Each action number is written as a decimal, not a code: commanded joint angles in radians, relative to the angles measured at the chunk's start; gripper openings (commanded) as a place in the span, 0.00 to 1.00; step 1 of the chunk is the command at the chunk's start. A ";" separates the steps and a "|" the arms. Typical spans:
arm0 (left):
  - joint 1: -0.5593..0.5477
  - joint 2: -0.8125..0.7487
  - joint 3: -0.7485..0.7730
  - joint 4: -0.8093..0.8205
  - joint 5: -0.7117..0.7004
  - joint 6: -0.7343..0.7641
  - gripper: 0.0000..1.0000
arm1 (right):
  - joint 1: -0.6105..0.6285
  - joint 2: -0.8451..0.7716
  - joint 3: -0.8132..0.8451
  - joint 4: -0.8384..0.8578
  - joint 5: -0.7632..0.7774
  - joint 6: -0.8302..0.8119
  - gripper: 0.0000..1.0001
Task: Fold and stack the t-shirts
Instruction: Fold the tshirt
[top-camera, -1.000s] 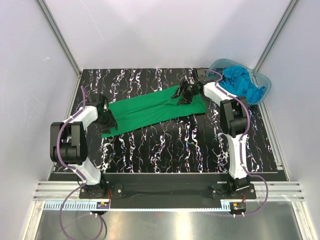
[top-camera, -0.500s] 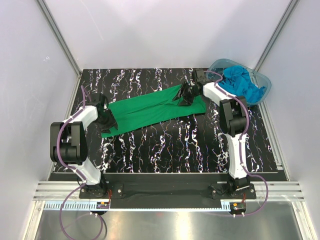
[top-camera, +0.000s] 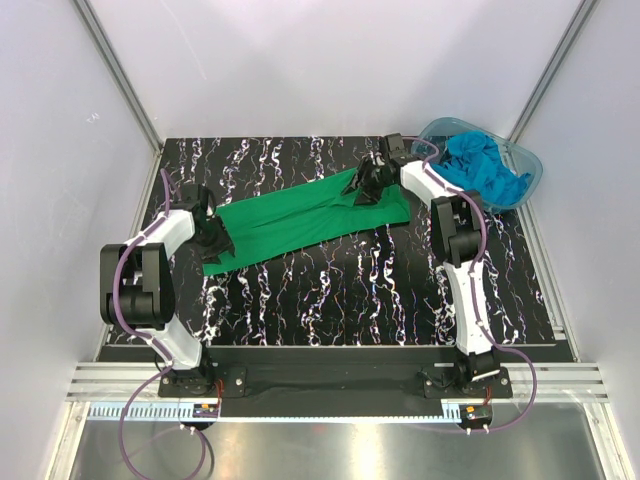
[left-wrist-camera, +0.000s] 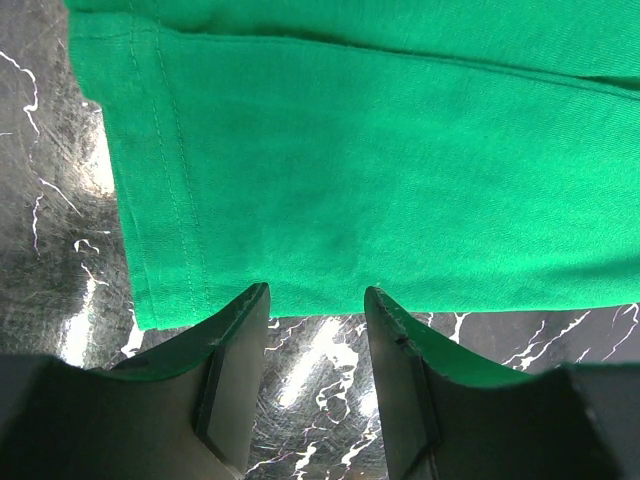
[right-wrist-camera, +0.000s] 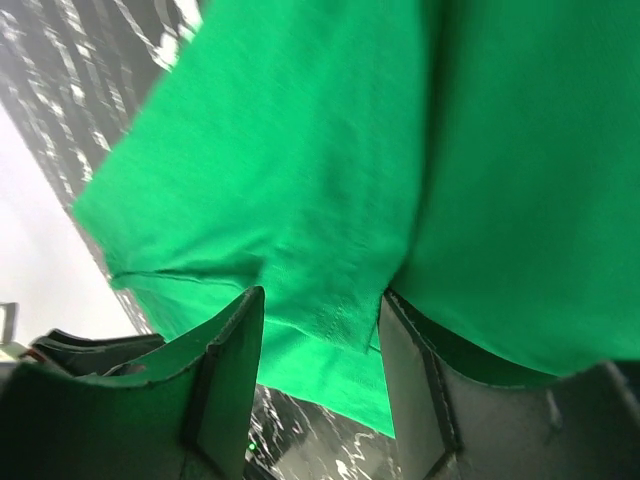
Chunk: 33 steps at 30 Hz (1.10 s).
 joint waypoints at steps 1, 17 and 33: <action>0.008 -0.010 0.033 0.008 -0.006 0.018 0.48 | 0.005 0.020 0.099 0.034 -0.023 0.034 0.56; 0.009 -0.031 0.019 0.016 0.004 0.003 0.48 | 0.089 0.313 0.660 0.246 -0.174 0.396 0.52; 0.009 -0.050 -0.037 0.052 0.018 -0.012 0.48 | 0.006 -0.239 -0.218 0.073 0.107 0.250 0.27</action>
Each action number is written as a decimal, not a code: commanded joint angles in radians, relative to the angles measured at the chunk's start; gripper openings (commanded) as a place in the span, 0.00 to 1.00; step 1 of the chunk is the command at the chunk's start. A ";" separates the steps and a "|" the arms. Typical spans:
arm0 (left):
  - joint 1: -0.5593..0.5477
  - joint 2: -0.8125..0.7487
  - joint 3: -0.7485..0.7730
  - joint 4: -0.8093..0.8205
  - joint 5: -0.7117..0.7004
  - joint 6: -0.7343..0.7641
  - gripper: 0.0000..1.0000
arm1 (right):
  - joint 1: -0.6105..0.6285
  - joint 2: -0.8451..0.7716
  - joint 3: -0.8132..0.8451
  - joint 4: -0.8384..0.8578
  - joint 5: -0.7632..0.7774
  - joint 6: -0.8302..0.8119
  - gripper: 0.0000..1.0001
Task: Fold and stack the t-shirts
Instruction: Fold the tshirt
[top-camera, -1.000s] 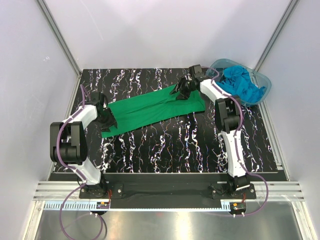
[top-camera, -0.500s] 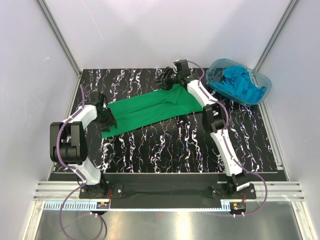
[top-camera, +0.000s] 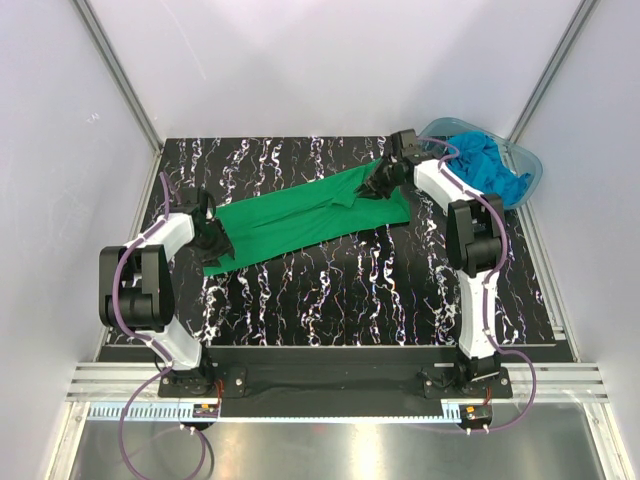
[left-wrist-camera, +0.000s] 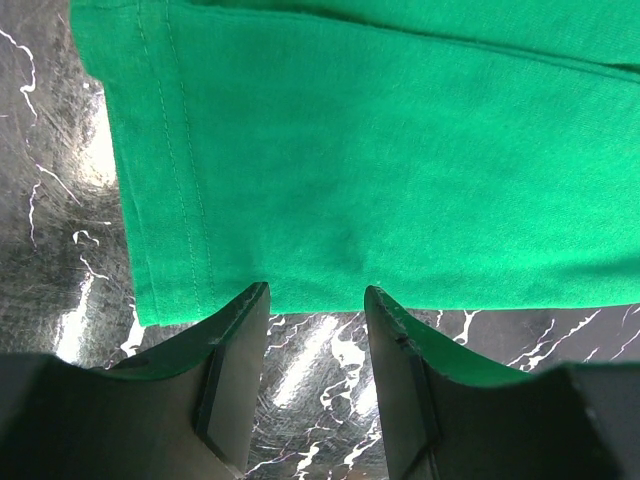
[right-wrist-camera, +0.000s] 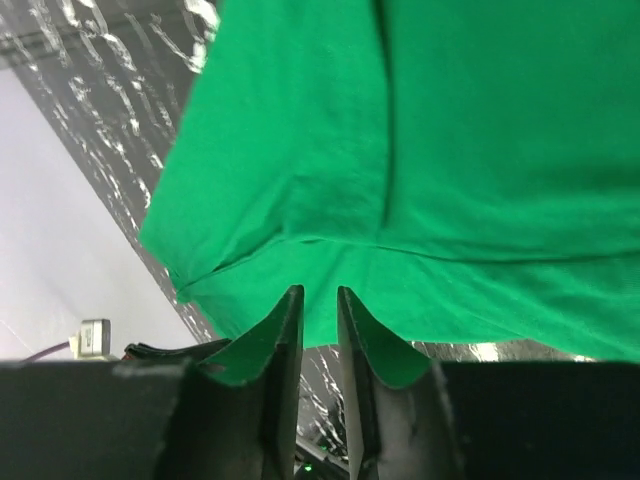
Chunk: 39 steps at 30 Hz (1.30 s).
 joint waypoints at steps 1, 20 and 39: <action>0.005 -0.036 0.001 0.033 0.020 -0.005 0.48 | 0.028 -0.042 -0.084 0.096 0.033 0.095 0.26; 0.005 -0.032 0.034 0.010 0.021 0.015 0.48 | 0.030 0.033 -0.154 0.197 0.032 0.227 0.37; 0.008 -0.025 0.044 -0.004 0.008 0.038 0.48 | 0.035 0.135 0.014 0.236 -0.015 0.204 0.02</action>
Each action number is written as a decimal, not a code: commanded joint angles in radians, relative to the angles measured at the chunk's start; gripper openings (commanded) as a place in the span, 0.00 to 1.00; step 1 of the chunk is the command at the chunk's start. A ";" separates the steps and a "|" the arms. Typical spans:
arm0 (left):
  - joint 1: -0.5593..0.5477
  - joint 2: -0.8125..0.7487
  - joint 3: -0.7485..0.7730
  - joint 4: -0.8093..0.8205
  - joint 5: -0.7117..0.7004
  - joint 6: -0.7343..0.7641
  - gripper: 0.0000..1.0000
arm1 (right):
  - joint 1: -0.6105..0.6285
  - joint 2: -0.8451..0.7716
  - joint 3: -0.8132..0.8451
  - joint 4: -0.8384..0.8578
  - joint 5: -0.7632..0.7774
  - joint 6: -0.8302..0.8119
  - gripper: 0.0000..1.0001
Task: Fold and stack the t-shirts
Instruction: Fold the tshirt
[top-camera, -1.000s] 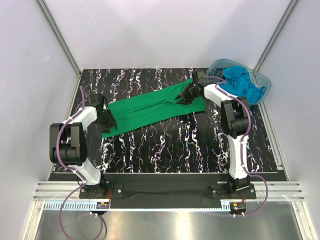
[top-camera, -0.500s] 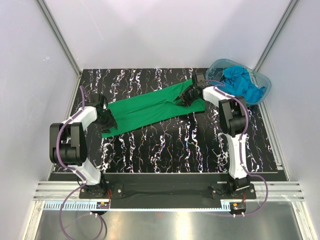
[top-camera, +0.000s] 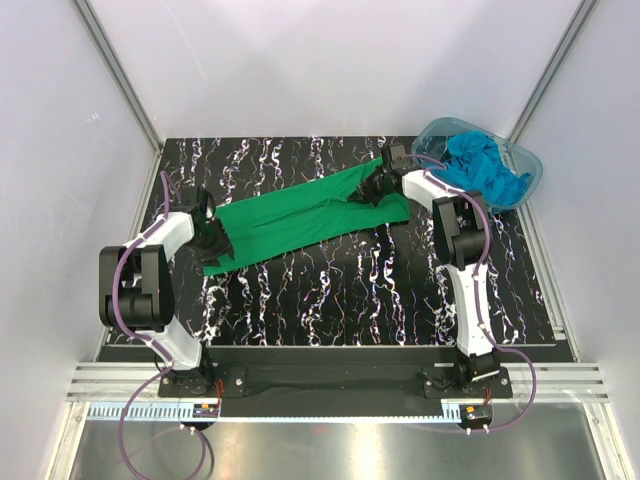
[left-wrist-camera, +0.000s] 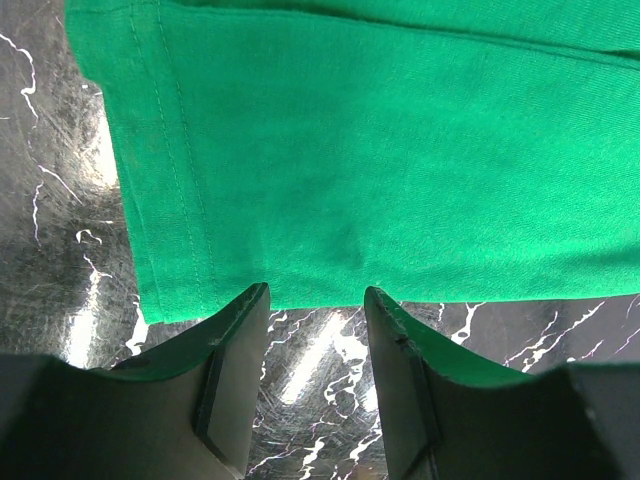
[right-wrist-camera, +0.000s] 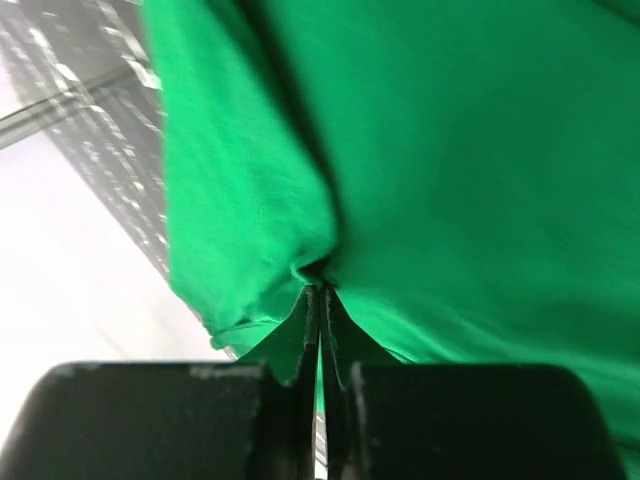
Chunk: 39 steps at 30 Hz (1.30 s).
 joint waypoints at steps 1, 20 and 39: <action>0.007 -0.025 0.032 0.013 0.000 0.015 0.48 | 0.013 0.014 0.078 0.040 -0.018 -0.009 0.01; 0.013 -0.020 0.014 0.028 0.014 0.017 0.48 | 0.085 0.349 0.702 0.063 -0.194 -0.026 0.29; -0.001 -0.152 0.062 0.030 0.026 0.109 0.65 | 0.047 -0.185 0.241 -0.580 0.188 -0.655 0.76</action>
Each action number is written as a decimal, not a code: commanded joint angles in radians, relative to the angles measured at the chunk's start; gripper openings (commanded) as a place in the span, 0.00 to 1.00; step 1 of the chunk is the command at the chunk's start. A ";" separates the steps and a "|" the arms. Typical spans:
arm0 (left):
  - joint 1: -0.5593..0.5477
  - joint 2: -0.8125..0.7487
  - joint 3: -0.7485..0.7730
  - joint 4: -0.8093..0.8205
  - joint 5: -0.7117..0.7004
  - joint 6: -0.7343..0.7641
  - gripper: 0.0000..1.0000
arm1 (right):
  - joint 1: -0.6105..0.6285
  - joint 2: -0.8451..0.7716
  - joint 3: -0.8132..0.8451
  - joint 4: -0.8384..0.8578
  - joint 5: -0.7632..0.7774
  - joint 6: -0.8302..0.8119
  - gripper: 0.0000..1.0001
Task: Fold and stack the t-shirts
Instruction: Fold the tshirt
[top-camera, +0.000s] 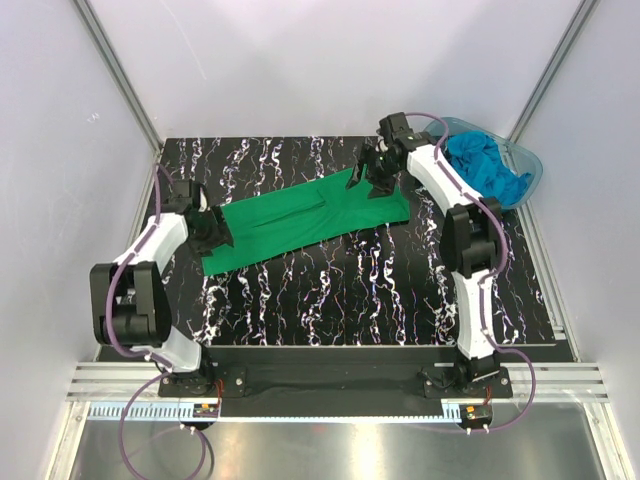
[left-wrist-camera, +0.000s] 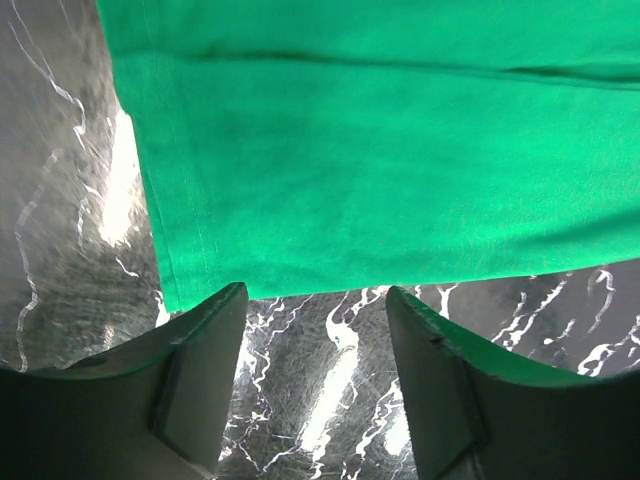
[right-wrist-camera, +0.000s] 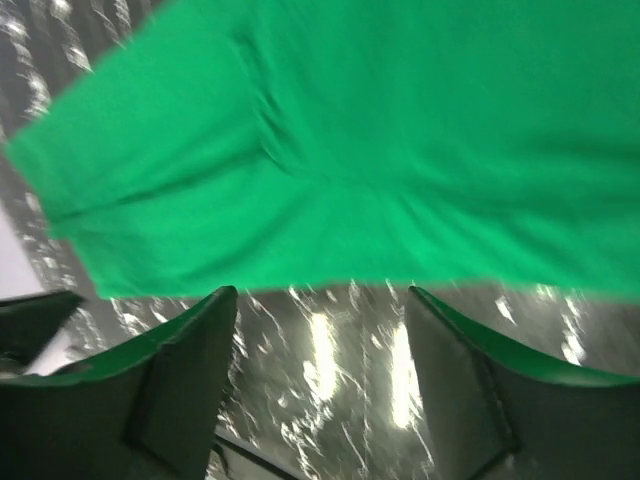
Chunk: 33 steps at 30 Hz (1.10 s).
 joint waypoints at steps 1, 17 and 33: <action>-0.015 -0.064 0.046 0.029 0.023 0.046 0.68 | 0.011 -0.111 -0.066 -0.099 0.135 -0.087 0.77; -0.280 -0.029 0.238 0.326 0.077 0.265 0.93 | 0.016 -0.386 -0.321 -0.146 0.282 0.034 0.85; -0.299 -0.456 -0.109 0.090 -0.158 0.112 0.90 | 0.108 0.034 0.124 -0.198 0.667 0.536 0.80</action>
